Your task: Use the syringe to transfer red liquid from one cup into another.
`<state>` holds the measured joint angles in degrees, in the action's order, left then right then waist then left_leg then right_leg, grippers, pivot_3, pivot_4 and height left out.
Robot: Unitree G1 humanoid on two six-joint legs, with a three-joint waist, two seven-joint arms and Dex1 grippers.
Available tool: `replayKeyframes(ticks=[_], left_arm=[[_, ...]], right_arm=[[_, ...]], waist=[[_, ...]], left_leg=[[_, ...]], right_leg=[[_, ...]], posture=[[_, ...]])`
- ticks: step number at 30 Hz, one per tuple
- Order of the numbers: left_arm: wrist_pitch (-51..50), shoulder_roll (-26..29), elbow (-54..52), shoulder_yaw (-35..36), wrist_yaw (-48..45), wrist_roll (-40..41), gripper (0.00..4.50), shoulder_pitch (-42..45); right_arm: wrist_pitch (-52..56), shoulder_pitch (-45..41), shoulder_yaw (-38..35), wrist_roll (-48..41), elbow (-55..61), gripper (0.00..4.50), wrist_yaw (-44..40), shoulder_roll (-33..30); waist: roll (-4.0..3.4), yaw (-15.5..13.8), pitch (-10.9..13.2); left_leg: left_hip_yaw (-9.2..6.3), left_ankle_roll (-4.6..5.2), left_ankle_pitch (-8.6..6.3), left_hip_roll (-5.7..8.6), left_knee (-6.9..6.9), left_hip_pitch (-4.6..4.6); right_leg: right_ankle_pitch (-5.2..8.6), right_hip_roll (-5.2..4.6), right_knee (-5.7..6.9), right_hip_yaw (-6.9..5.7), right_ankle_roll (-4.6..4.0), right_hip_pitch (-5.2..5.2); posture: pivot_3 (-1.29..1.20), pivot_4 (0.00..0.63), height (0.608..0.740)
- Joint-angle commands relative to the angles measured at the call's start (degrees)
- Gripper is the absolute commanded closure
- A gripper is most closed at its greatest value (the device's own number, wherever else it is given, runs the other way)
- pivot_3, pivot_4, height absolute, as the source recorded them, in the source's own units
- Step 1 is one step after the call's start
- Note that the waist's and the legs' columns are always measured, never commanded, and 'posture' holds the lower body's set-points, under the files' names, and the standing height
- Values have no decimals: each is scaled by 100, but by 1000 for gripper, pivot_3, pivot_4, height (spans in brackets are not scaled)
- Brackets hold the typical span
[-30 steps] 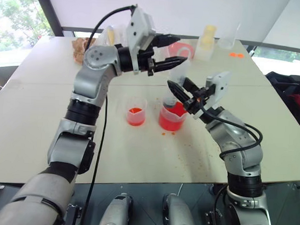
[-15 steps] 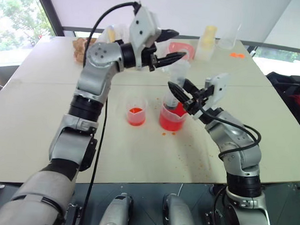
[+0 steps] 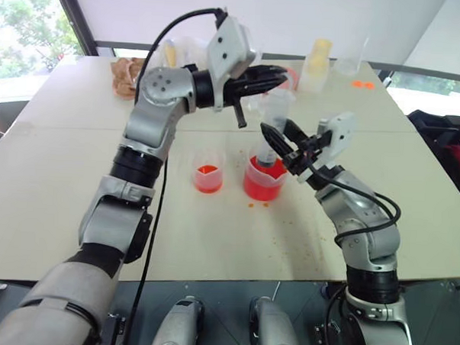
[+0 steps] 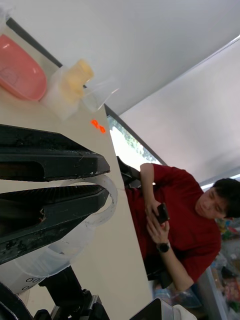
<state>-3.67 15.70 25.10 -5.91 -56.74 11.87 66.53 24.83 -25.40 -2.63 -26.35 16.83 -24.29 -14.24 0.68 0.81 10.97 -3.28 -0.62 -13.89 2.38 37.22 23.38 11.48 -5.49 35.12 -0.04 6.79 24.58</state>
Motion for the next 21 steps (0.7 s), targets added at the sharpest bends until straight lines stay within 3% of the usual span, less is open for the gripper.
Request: replayKeyframes(ticks=[1,21], left_arm=[[158,45,-82,120,16,36,4471,170],[1175,237,1013,451,601,-295,4471,911]], right_arm=[[-394,136,419,189,80,3062,-324,54],[-1081,379,714,670,-500,3062,-427,142]], waist=[[0,0,0],[0,0,0]], left_leg=[[0,0,0,0,0,0],[-1,0,0,1,1,0]], right_leg=[[0,0,0,0,0,0],[0,1,0,0,0,0]], posture=[[0,150,740],[0,150,740]])
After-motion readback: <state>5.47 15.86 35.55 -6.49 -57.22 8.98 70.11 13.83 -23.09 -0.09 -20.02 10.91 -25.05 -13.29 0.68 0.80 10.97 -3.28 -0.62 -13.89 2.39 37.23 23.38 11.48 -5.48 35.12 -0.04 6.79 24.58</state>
